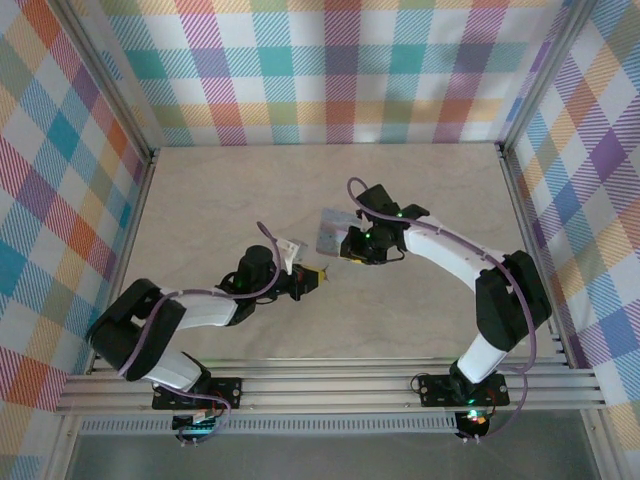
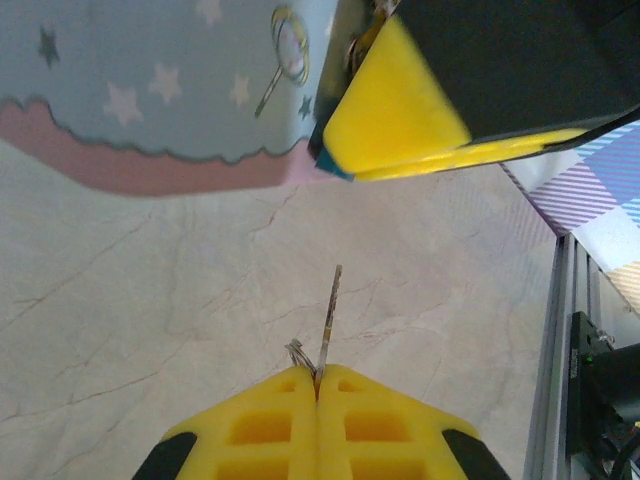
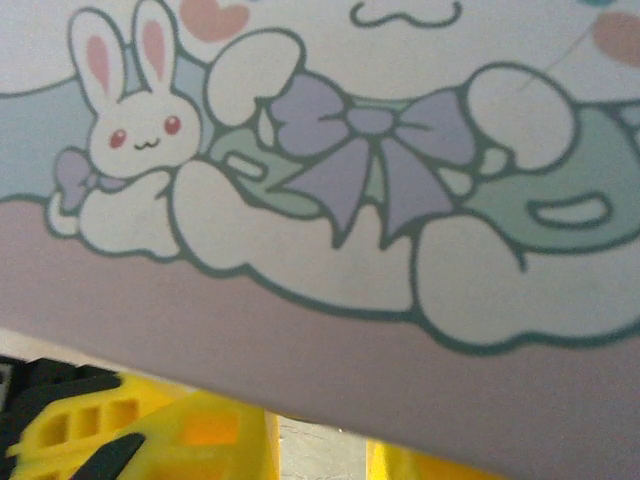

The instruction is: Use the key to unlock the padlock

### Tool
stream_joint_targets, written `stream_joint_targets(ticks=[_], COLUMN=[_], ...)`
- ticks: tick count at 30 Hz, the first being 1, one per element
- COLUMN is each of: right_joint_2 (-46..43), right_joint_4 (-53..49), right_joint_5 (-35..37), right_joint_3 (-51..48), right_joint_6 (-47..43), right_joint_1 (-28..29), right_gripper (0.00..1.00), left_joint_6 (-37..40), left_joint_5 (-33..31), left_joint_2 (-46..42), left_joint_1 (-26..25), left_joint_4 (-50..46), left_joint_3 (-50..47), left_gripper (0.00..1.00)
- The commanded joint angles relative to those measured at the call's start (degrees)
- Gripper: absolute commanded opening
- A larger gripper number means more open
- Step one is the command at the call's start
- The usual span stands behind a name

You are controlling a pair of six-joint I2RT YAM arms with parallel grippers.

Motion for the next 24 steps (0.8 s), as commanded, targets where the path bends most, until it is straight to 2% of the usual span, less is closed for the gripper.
stream_joint_targets(ticks=[1,24], right_joint_2=[-1.6,-0.5], right_joint_4=[0.3,-1.9], right_joint_5=[-3.3,-4.2], right_joint_3=[1.4,4.0], right_joint_6=[1.1,4.2], right_joint_1=[-0.8,-1.4], right_gripper=[0.0,0.0], left_joint_6=[-2.5,-3.5], left_joint_5=[2.9,0.8], left_joint_2=[3.0,12.2], left_joint_1=[-0.8,-2.2], left_joint_4=[8.2,14.7], left_joint_3=[1.5,5.9], left_gripper=[0.0,0.0])
